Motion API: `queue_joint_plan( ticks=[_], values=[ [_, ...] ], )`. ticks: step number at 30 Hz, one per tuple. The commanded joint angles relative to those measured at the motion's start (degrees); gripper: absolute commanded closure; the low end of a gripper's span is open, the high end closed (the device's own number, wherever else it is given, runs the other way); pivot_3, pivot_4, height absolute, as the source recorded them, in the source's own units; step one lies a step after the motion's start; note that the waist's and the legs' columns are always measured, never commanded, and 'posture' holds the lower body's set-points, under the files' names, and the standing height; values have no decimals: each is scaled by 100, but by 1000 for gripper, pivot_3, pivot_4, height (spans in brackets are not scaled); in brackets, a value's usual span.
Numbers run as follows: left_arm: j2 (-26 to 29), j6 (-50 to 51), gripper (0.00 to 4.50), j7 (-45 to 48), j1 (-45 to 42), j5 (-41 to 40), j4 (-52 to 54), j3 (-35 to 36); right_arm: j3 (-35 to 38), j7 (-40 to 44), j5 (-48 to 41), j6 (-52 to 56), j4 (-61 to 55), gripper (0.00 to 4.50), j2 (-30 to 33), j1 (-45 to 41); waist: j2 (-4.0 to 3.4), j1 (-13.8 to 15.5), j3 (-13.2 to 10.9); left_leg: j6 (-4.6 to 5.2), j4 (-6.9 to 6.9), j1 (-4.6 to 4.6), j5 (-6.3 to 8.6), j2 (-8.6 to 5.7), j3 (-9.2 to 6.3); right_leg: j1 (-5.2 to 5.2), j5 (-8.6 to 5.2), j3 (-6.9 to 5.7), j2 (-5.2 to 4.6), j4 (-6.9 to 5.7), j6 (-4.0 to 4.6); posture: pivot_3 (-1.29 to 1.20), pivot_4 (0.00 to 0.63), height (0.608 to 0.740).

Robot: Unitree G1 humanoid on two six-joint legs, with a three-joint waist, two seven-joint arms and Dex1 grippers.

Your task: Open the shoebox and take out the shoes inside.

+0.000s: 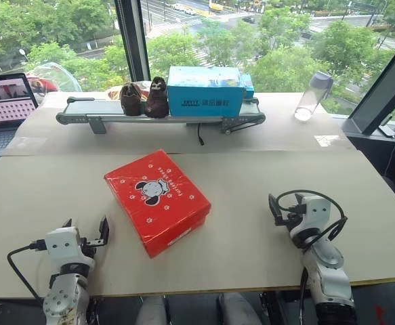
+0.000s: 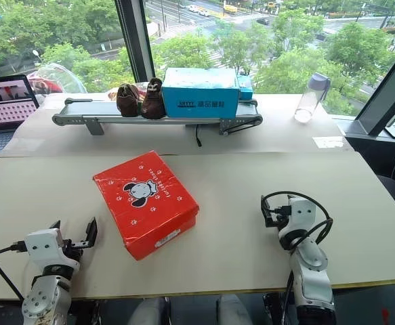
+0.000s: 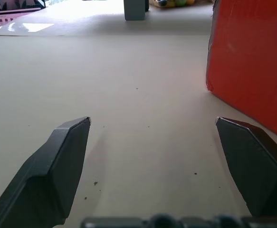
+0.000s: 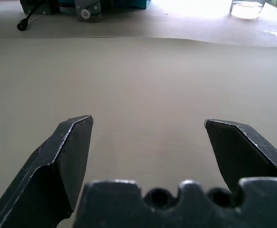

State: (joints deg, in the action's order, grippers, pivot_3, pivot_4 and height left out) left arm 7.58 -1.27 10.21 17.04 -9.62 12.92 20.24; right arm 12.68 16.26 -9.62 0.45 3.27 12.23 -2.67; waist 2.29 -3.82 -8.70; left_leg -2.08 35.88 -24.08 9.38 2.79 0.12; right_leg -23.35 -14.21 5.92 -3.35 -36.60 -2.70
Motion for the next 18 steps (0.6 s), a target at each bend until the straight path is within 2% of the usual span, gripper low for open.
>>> queue_joint_plan(
  ticks=[1, 3, 6, 8, 10, 12, 16, 18],
  values=[
    [506, -82, 0, 384, -82, -251, -377, 311, -28, 288, -83, -83, 114, 54, 255, -350, 0, -5, -1, 0, 0, 0, 0, 0, 0, 0, 0, 0, 0, 1, 0, 0, 150, 740],
    [1424, -186, 0, 1344, -251, -803, -627, 818, -122, 1078, -421, 378, 275, 54, 738, -980, -7, -31, -7, 0, -1, 4, 0, 1, 0, -2, 0, -1, 0, 2, 1, 0, 150, 740],
    [2255, 22, 0, 2231, -395, -1360, -666, 913, -199, 1728, -699, 865, 506, 54, 1228, -1556, -5, -77, -40, 0, -6, -28, 0, 6, -2, -67, 6, -3, 0, -10, 14, 0, 150, 740],
    [2701, 104, 0, 2724, -494, -1504, -791, 873, -242, 2023, -786, 1043, 619, 54, 1489, -1829, -9, -49, -38, 18, -3, -34, -11, 5, 1, -71, 9, -15, -10, -10, 17, 0, 150, 740],
    [2991, 191, 0, 3067, -612, -1610, -894, 850, -317, 2242, -801, 1153, 592, 54, 1641, -1966, -10, -4, -34, 16, -4, -17, -9, 7, 8, -67, 8, -18, -12, 0, 16, 0, 150, 740],
    [3199, 319, 0, 3328, -695, -1682, -911, 814, -407, 2505, -935, 1397, 426, 54, 1732, -1992, -7, 26, -33, 46, -17, -50, -28, 8, 8, -71, 0, -24, -10, -1, 10, 0, 150, 740],
    [3360, 470, 0, 3758, -730, -1867, -955, 842, -573, 2872, -1118, 1843, -15, 54, 1852, -1900, -7, 46, -34, 37, -28, -79, -2, 8, 3, -96, 4, -28, -5, -18, -8, 0, 150, 740],
    [3495, 653, 524, 4058, -679, -2070, -816, 876, -664, 3137, -1283, 2159, -332, 572, 1997, -1825, -7, 43, -34, 37, -44, -79, 2, 7, 3, -99, 0, -29, -5, -15, -8, 0, 150, 740]
  ],
)
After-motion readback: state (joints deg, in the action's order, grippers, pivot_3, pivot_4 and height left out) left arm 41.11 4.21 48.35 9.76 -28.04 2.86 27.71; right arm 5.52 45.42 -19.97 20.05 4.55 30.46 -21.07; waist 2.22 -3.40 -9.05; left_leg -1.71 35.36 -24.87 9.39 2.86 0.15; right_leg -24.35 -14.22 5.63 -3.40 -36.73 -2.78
